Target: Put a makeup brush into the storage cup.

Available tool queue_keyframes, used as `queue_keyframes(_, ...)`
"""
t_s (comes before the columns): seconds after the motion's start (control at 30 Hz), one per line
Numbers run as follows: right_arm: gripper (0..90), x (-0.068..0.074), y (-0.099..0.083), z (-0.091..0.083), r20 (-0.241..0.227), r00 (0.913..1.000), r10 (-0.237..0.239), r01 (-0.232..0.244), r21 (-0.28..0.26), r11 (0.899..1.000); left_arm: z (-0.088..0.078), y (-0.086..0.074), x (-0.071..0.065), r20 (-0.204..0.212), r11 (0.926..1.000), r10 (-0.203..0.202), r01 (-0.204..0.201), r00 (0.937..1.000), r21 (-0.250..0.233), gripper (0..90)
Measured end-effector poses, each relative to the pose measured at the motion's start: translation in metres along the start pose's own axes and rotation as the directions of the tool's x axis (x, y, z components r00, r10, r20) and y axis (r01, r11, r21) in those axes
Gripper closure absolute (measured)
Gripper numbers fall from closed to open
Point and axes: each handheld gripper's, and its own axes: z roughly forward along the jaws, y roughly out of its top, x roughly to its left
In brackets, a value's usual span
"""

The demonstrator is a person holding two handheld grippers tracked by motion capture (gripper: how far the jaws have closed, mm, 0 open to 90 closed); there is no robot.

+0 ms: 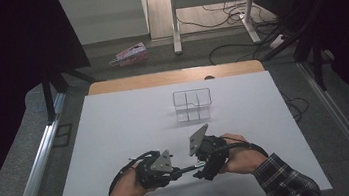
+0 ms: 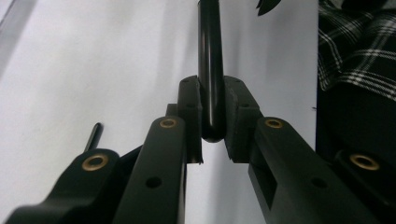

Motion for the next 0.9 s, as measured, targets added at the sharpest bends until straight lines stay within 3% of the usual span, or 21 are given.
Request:
queue_keyframes(0.13, 9.1, -0.004, -0.005, -0.004, 0.037, 0.9982, 0.046, -0.045, -0.036, 0.998, -0.002, -0.001, 0.002, -0.02, 0.9996, -0.028, 0.028, 0.9994, 0.003, 79.6)
queue_keyframes(0.23, 6.1, -0.006, -0.009, -0.007, 0.072, 0.9945, 0.077, -0.072, -0.059, 0.996, -0.003, -0.005, 0.004, -0.039, 0.9971, -0.077, 0.076, 0.9963, -0.008, 79.6)
queue_keyframes(0.3, 5.1, -0.007, -0.011, -0.008, 0.077, 0.9933, 0.086, -0.082, -0.062, 0.995, -0.004, -0.006, 0.005, -0.041, 0.9963, -0.085, 0.085, 0.9955, -0.012, 79.5)
queue_keyframes(0.37, 3.5, -0.009, -0.017, -0.012, 0.101, 0.9873, 0.122, -0.115, -0.076, 0.99, -0.006, -0.009, 0.006, -0.042, 0.9923, -0.121, 0.12, 0.9918, -0.033, 79.6)
queue_keyframes(0.47, 2.9, -0.011, -0.021, -0.015, 0.112, 0.9818, 0.153, -0.143, -0.094, 0.985, -0.008, -0.011, 0.008, -0.043, 0.9893, -0.141, 0.139, 0.9891, -0.045, 79.5)
queue_keyframes(0.6, 4.1, -0.016, -0.033, -0.022, 0.128, 0.965, 0.229, -0.212, -0.135, 0.968, -0.012, -0.015, 0.011, -0.044, 0.982, -0.179, 0.175, 0.9829, -0.071, 79.5)
queue_keyframes(0.63, 4.1, -0.016, -0.033, -0.022, 0.128, 0.965, 0.229, -0.212, -0.135, 0.968, -0.012, -0.016, 0.011, -0.043, 0.9793, -0.19, 0.186, 0.9809, -0.08, 79.5)
queue_keyframes(0.73, 4.1, -0.019, -0.04, -0.025, 0.135, 0.9488, 0.286, -0.263, -0.164, 0.951, -0.015, -0.019, 0.013, -0.043, 0.9716, -0.218, 0.213, 0.9749, -0.104, 79.5)
queue_keyframes(0.8, 3.5, -0.02, -0.045, -0.026, 0.129, 0.9404, 0.315, -0.289, -0.186, 0.939, -0.015, -0.02, 0.013, -0.033, 0.9605, -0.25, 0.244, 0.9676, -0.134, 79.5)
queue_keyframes(0.83, 2.2, -0.021, -0.049, -0.027, 0.126, 0.9328, 0.337, -0.308, -0.207, 0.929, -0.015, -0.02, 0.013, -0.034, 0.9566, -0.261, 0.254, 0.9648, -0.144, 79.5)
queue_keyframes(0.87, 2.2, -0.021, -0.049, -0.027, 0.126, 0.9328, 0.337, -0.308, -0.207, 0.929, -0.016, -0.021, 0.014, -0.031, 0.951, -0.275, 0.268, 0.9609, -0.155, 79.5)
queue_keyframes(0.9, 1.1, -0.022, -0.053, -0.028, 0.118, 0.9261, 0.358, -0.324, -0.237, 0.916, -0.017, -0.022, 0.015, -0.028, 0.9435, -0.293, 0.284, 0.9558, -0.171, 79.5)
